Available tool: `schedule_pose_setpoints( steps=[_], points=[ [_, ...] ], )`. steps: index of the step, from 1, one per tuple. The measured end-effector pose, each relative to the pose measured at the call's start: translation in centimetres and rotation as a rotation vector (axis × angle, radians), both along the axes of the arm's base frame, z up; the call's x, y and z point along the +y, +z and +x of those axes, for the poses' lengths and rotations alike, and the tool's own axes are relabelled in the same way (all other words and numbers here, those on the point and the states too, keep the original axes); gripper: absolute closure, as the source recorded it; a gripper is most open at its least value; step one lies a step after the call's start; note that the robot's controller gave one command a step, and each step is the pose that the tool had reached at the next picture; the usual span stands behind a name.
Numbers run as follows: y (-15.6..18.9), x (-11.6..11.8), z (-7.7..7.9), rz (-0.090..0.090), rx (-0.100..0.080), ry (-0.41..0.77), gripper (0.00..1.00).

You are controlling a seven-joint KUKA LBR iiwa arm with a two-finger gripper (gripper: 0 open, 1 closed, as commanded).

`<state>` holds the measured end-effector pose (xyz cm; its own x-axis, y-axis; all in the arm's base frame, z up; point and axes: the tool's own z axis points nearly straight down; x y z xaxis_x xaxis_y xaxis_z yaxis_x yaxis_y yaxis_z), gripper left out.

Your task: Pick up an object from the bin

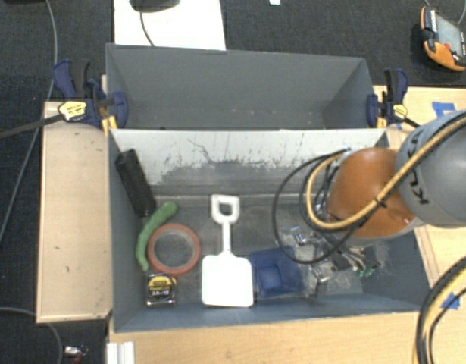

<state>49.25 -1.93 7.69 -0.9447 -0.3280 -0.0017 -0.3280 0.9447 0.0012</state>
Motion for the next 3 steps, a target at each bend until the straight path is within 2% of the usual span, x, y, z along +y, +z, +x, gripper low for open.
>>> schedule_pose_setpoints(
  steps=[1,2,3],
  points=[
    [5.8,0.4,1.5,-0.003,-0.009,0.012,0.00],
    [2.3,6.3,-1.3,0.005,0.009,0.129,0.00],
    [-0.7,5.0,-0.6,-0.003,-0.012,0.000,0.00]
  ],
)
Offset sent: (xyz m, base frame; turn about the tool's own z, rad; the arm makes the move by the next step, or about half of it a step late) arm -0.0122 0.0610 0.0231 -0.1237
